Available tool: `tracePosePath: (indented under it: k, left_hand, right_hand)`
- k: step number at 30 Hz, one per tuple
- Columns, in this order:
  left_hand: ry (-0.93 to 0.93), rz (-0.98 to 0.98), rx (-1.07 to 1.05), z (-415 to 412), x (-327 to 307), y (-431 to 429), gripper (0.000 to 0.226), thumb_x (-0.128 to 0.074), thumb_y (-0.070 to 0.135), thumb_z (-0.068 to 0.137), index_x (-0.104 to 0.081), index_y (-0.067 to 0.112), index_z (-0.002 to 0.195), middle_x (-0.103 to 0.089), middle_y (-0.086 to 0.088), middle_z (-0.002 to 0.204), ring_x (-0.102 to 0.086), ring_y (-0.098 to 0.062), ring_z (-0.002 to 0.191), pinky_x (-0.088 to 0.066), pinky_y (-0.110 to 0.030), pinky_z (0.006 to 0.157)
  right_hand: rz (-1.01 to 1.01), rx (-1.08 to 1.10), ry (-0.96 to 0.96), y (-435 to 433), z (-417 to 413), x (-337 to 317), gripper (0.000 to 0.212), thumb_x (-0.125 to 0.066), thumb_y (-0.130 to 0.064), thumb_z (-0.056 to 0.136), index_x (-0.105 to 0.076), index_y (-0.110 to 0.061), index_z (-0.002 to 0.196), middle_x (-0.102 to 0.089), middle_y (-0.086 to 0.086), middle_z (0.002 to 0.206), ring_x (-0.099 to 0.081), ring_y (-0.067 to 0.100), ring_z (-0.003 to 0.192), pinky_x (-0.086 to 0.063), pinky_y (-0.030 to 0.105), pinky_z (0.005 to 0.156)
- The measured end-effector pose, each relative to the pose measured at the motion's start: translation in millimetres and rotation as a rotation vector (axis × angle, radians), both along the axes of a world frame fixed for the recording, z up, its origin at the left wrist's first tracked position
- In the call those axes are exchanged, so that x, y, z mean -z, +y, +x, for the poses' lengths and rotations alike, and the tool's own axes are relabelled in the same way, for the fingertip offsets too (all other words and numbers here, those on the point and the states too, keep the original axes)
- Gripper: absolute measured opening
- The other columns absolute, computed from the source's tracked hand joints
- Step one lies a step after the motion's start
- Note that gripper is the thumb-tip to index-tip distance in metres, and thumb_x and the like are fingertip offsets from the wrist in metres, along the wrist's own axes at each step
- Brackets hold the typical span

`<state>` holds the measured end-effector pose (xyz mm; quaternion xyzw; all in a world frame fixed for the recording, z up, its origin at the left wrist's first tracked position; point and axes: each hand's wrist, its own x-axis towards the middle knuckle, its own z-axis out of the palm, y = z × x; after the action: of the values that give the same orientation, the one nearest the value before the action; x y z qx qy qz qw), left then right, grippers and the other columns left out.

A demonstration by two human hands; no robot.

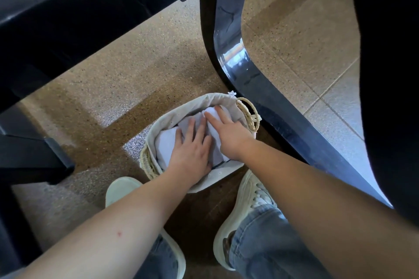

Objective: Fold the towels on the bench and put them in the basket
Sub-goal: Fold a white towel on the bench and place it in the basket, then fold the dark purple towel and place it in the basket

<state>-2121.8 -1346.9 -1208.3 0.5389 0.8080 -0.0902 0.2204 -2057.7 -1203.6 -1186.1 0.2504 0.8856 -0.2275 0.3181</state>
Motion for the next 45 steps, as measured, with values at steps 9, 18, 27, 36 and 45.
tracePosePath:
  k: [9,18,27,36,45]
  left_hand:
    - [-0.128,-0.106,0.025,-9,-4,-7,0.065,-0.039,0.061,0.095,-0.024,0.033,0.152,0.03,-0.005,0.164,0.031,-0.04,0.147,0.002,-0.068,0.118]
    - [-0.247,-0.263,-0.103,-9,-25,-8,0.059,-0.043,0.058,0.096,-0.018,0.048,0.149,0.039,0.008,0.158,0.028,-0.05,0.145,-0.012,-0.089,0.097]
    - [-0.198,-0.222,-0.125,0,-57,-36,0.061,-0.04,0.045,0.101,-0.019,0.032,0.157,0.014,-0.003,0.168,0.009,-0.043,0.152,-0.026,-0.07,0.112]
    - [-0.087,-0.066,-0.146,11,-122,-49,0.06,-0.042,0.04,0.102,-0.021,0.034,0.158,0.007,-0.006,0.169,0.007,-0.035,0.154,-0.03,-0.056,0.118]
    - [0.031,0.242,-0.062,36,-214,-56,0.056,-0.048,0.034,0.101,-0.034,0.03,0.155,-0.017,-0.009,0.166,-0.02,-0.032,0.151,-0.037,-0.047,0.112]
  right_hand:
    - [-0.016,0.089,-0.022,-12,14,5,0.105,-0.06,-0.011,0.095,0.018,-0.05,0.154,0.043,-0.01,0.157,0.01,0.042,0.154,-0.024,0.05,0.123]
    - [-0.004,0.106,-0.12,-10,1,4,0.113,-0.062,-0.007,0.092,0.021,-0.056,0.149,0.048,-0.017,0.153,0.018,0.04,0.152,-0.027,0.057,0.121]
    - [-0.021,0.287,-0.004,-24,17,-36,0.082,-0.06,-0.016,0.093,-0.017,-0.034,0.16,-0.009,0.009,0.168,-0.01,0.037,0.154,-0.03,0.05,0.12]
    - [-0.011,0.312,0.198,-38,48,-122,0.07,-0.054,-0.012,0.096,-0.028,-0.026,0.159,-0.034,0.005,0.161,-0.042,0.029,0.141,-0.046,0.037,0.108]
    - [0.064,0.265,0.395,-67,72,-194,0.066,-0.06,-0.021,0.095,-0.033,-0.03,0.156,-0.032,0.001,0.161,-0.038,0.025,0.144,-0.041,0.037,0.112]
